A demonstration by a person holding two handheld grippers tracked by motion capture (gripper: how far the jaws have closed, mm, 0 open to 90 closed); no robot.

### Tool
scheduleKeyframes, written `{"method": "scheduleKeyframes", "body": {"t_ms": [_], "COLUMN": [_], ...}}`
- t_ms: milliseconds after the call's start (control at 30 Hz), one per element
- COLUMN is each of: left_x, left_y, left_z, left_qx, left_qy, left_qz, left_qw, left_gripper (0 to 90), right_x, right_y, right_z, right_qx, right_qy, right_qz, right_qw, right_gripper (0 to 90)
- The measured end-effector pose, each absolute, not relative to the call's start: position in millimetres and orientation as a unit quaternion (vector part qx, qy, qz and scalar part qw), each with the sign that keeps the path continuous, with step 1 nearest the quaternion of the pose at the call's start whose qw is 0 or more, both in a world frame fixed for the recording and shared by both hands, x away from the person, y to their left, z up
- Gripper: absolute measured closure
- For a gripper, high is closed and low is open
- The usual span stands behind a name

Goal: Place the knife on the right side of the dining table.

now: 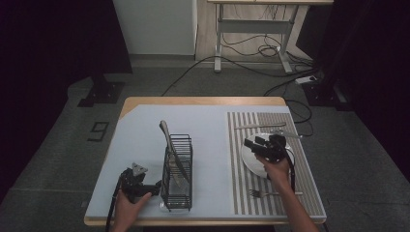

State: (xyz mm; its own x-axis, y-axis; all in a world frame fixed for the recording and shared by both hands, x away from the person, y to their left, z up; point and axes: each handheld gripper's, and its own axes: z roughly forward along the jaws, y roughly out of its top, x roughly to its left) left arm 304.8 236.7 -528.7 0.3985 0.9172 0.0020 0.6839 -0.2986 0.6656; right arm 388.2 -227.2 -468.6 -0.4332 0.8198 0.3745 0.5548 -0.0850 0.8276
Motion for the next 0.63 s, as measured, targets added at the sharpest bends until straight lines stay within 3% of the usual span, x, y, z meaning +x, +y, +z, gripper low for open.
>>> {"method": "scheduleKeyframes", "body": {"t_ms": [333, 633], "left_x": [304.7, 304.7], "left_y": [236.7, 236.6], "left_z": [-528.7, -528.7], "left_qx": [0.782, 0.782], "left_qy": [0.512, 0.512], "left_qz": [0.196, 0.197], "left_qw": [0.297, 0.297], "left_gripper": [0.1, 0.2], "right_x": [342.5, 337.4], "right_y": [-176.5, -166.9], "right_z": [-482.4, -489.9], "right_qx": [0.442, 0.436], "right_qy": [0.726, 0.735], "right_qz": [0.516, 0.510], "right_qw": [0.106, 0.098], "right_gripper": [37.3, 37.2]}}
